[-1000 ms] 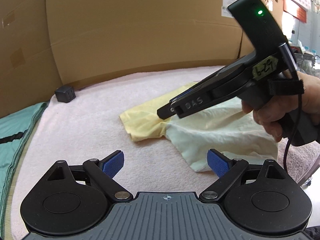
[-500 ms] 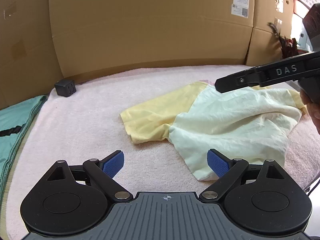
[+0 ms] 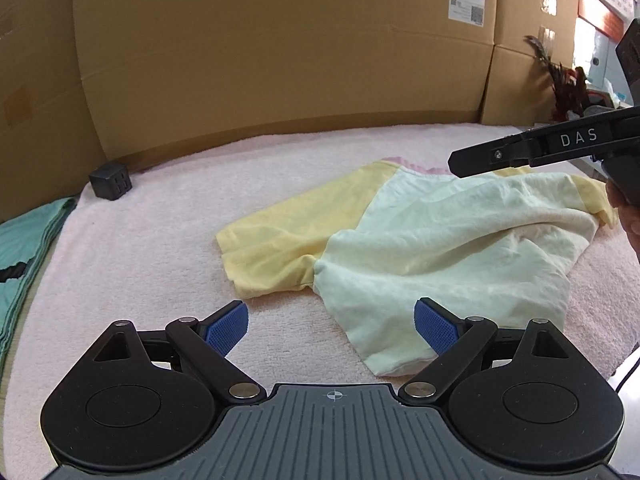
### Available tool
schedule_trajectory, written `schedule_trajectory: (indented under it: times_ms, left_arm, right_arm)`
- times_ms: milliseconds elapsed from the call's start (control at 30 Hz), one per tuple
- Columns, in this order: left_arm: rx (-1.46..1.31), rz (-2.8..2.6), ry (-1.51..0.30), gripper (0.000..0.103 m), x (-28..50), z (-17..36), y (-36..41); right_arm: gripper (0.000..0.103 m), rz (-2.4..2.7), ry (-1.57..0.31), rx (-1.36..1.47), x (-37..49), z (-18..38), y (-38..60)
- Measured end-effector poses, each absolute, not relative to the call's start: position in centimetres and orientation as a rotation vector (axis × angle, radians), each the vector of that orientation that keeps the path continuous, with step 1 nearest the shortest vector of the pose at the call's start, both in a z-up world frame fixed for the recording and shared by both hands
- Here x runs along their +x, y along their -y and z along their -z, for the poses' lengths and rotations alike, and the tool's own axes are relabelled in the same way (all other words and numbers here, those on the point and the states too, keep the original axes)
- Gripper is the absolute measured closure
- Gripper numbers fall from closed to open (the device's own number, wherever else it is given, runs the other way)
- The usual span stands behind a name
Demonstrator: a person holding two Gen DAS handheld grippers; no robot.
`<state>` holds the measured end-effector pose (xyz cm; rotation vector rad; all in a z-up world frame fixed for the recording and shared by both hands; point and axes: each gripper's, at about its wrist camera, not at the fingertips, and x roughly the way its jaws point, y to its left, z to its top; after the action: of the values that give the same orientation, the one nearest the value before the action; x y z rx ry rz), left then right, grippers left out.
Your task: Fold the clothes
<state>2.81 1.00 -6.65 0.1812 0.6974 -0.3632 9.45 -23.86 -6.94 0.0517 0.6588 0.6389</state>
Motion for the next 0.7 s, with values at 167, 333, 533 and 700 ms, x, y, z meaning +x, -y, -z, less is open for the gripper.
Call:
schedule_trajectory:
  times_ms: [167,333,533,700]
  left_arm:
    - [0.180,0.358,-0.692,0.007,2.7,6.5,-1.1]
    - [0.155,0.333,-0.693,0.007,3.2,6.3,-1.6]
    - [0.080,0.290,-0.711,0.007,5.4,5.7,-3.2]
    - [0.025,0.300,-0.746,0.006,8.9,4.5,-4.3]
  right_arm:
    - [0.049,-0.632,-0.650,0.052,9.5,6.8,23.9]
    - [0.049,-0.615,-0.641,0.050,9.6,6.6,24.3]
    - [0.048,-0.566,-0.685,0.133,11.1,7.0,27.4]
    - [0.036,-0.509,-0.744,0.259,13.2,7.6,31.4]
